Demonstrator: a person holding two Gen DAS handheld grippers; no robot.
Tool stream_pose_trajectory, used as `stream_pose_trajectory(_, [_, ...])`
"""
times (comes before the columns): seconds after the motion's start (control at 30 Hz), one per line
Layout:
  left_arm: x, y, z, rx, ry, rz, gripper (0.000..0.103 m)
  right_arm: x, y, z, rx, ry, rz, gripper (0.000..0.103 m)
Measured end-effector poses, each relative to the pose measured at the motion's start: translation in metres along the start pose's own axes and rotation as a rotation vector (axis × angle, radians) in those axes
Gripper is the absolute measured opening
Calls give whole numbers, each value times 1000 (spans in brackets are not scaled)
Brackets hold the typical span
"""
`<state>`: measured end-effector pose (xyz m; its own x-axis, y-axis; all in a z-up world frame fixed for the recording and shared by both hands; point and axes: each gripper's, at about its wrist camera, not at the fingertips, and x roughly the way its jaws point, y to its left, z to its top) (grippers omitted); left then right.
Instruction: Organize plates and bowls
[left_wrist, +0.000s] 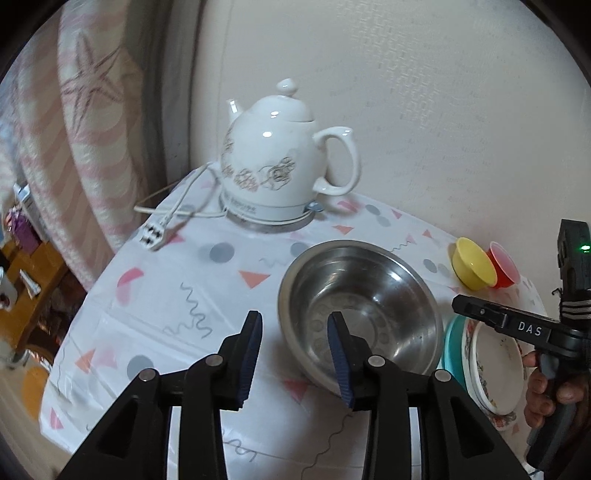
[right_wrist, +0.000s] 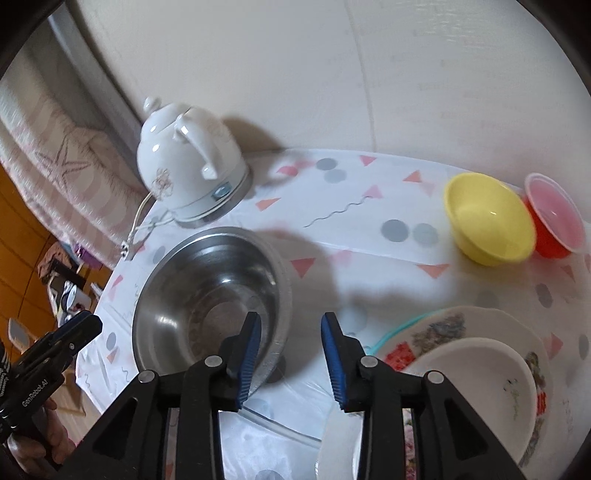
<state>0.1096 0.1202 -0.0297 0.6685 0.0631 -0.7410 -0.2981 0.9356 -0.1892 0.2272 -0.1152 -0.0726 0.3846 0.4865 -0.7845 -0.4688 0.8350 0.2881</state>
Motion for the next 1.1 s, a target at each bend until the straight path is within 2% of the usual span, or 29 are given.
stream_pose_trajectory(0.2, [9, -17, 7, 62, 16, -62, 37, -25, -22, -12, 86, -59, -50, 34])
stream_pose_trajectory(0.43, [20, -47, 15, 162, 41, -171, 38, -59, -62, -32, 235, -114, -141, 34])
stream_pose_trajectory(0.67, [35, -76, 6, 232, 76, -279, 41, -85, -90, -58, 371, -141, -229, 34])
stream_pose_trajectory(0.77, [39, -91, 0, 259, 88, -300, 41, -90, -99, -66, 399, -140, -243, 34])
stream_pose_trajectory(0.87, [41, -104, 0, 276, 97, -291, 44, -92, -109, -68, 423, -143, -236, 34])
stream_pose_trajectory(1.1, [45, -127, 5, 269, 105, -271, 44, -90, -129, -56, 403, -159, -181, 34])
